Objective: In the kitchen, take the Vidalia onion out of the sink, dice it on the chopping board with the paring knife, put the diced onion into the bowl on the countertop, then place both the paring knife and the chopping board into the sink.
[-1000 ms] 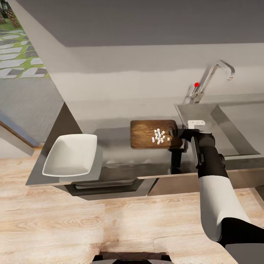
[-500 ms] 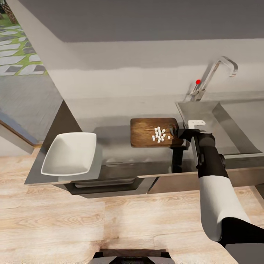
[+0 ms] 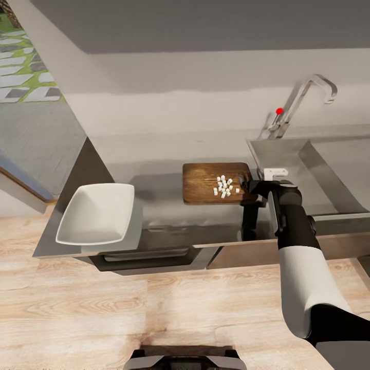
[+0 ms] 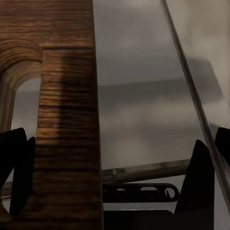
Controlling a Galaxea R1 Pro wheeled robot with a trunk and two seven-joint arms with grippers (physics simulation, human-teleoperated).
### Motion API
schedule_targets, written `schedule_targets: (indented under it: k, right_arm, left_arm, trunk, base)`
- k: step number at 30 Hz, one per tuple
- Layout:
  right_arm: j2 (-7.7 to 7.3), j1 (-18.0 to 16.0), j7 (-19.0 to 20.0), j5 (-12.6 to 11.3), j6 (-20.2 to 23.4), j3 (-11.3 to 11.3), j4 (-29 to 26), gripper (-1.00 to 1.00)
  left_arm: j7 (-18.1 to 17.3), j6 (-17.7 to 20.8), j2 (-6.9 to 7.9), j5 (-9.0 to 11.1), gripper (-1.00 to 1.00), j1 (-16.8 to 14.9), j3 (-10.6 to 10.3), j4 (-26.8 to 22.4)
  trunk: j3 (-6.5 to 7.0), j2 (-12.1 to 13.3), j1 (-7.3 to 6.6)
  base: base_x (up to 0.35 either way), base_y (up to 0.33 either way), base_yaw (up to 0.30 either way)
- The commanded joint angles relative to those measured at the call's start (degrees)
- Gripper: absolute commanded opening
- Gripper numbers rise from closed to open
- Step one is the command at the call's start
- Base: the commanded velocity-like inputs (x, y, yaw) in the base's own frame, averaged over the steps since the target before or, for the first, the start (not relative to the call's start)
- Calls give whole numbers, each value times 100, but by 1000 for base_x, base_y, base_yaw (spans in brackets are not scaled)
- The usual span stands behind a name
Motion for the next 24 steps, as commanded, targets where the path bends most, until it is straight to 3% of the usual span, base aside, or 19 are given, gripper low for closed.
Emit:
schedule_targets:
  k: [1,17,18,24]
  right_arm:
    - [4,-2,66,127,34,-18,3,100]
    - [-56,-2,73,154,42,-11,117,100]
    - [-56,-2,71,154,42,-10,118,-100]
    - [-55,-2,64,154,42,-1,118,-100]
  left_arm:
    - [46,-9,8,32,100,1,-49,-15]
    - [46,-9,10,33,100,1,-49,0]
    - [46,-9,12,34,100,2,-49,0]
    - [46,-9,11,32,100,2,-49,1]
  trunk:
    - [-10,-7,5]
    - [-13,-7,5]
    - [-13,-7,5]
    - [-13,-7,5]
  base:
    - [0,0,0]
    - [0,0,0]
    - [0,0,0]
    - [0,0,0]
